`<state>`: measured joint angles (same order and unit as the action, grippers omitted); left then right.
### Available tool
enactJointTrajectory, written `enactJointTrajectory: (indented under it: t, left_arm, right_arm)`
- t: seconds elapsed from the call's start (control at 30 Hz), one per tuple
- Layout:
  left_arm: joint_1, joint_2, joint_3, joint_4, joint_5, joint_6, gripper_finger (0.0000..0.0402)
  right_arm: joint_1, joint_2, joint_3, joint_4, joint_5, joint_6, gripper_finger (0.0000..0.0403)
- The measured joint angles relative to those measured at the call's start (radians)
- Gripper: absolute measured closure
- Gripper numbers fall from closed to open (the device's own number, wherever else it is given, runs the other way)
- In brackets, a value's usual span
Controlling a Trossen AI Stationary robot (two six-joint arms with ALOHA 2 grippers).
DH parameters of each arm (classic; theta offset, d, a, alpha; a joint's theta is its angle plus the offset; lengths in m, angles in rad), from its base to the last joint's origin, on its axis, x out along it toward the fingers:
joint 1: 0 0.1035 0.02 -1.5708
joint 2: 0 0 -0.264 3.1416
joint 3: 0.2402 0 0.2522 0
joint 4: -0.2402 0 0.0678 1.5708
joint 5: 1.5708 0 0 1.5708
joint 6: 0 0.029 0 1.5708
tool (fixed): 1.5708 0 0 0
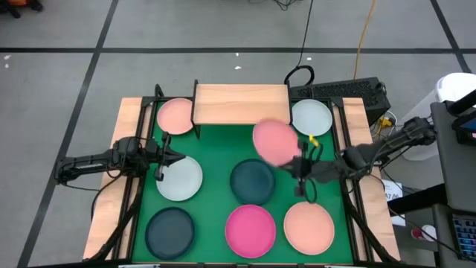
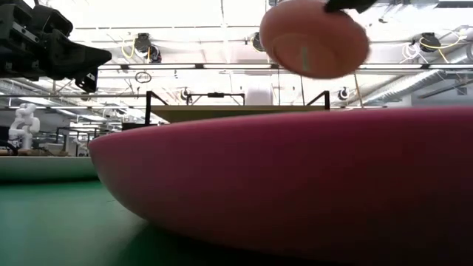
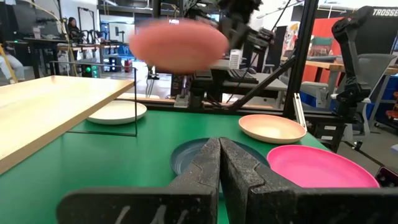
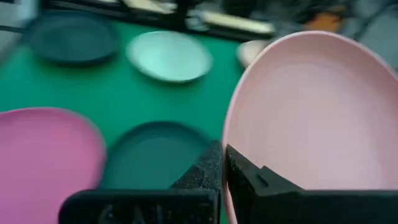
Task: Place and stack plates onto a shelf
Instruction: Put the light pink plate on the shelf
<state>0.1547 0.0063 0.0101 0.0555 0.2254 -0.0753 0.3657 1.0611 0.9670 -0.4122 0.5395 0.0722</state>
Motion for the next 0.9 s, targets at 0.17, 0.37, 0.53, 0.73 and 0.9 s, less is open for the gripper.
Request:
enactJointTrajectory:
  t: [0.17, 0.37, 0.53, 0.73, 0.9]
  left_arm:
    - [0.000, 0.000, 0.000, 0.000, 0.000, 0.000, 0.0394]
    - [0.000, 0.000, 0.000, 0.000, 0.000, 0.000, 0.0394]
    - [0.000, 0.000, 0.000, 0.000, 0.000, 0.000, 0.0394]
    - [0.000, 0.000, 0.000, 0.000, 0.000, 0.000, 0.0394]
    - [0.000, 0.000, 0.000, 0.000, 0.000, 0.000, 0.0394]
  right_arm:
    - [-0.199, 0.013, 0.025, 0.068, -0.029, -0.180, 0.0403]
    - [-0.460, 0.070, 0.025, 0.133, -0.246, -0.268, 0.0403]
    - [-0.606, 0.148, 0.025, 0.175, -0.380, -0.326, 0.0403]
    - [-0.677, 0.233, 0.025, 0.209, -0.466, -0.331, 0.0403]
    - [-0.679, 0.279, 0.025, 0.249, -0.468, -0.346, 0.0403]
